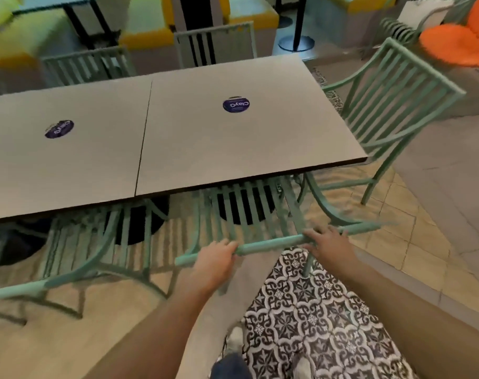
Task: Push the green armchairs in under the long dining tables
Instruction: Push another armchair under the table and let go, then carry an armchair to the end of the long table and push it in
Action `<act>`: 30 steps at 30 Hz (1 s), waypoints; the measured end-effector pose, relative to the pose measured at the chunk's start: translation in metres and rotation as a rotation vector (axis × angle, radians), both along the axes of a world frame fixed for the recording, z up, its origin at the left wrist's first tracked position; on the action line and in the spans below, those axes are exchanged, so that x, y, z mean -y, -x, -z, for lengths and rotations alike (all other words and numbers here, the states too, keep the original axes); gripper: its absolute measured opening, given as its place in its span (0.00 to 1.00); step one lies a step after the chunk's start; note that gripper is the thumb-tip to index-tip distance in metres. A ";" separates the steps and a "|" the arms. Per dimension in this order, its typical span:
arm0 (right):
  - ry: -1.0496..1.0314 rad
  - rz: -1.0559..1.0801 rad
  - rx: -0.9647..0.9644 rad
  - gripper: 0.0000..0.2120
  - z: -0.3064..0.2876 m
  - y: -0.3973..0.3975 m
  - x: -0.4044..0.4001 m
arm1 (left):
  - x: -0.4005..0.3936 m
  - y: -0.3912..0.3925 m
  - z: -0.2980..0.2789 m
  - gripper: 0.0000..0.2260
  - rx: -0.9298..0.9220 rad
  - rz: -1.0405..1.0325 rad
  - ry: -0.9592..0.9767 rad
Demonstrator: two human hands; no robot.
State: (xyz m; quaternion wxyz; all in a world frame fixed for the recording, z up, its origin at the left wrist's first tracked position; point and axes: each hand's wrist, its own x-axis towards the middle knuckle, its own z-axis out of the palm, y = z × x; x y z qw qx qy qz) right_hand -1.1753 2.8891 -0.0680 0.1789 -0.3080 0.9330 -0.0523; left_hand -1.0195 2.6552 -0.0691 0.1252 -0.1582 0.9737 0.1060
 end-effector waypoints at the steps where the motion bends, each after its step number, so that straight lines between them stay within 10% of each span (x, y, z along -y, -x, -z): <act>1: -0.010 -0.002 -0.025 0.17 0.002 0.003 -0.001 | -0.003 0.001 0.002 0.15 -0.008 -0.018 0.008; 19: 0.096 0.045 0.027 0.14 0.008 0.011 -0.003 | -0.019 0.007 -0.005 0.13 -0.014 -0.186 -0.002; 30: 0.344 0.469 0.026 0.24 -0.081 0.090 -0.113 | -0.057 0.102 -0.071 0.15 -0.282 -0.401 -0.510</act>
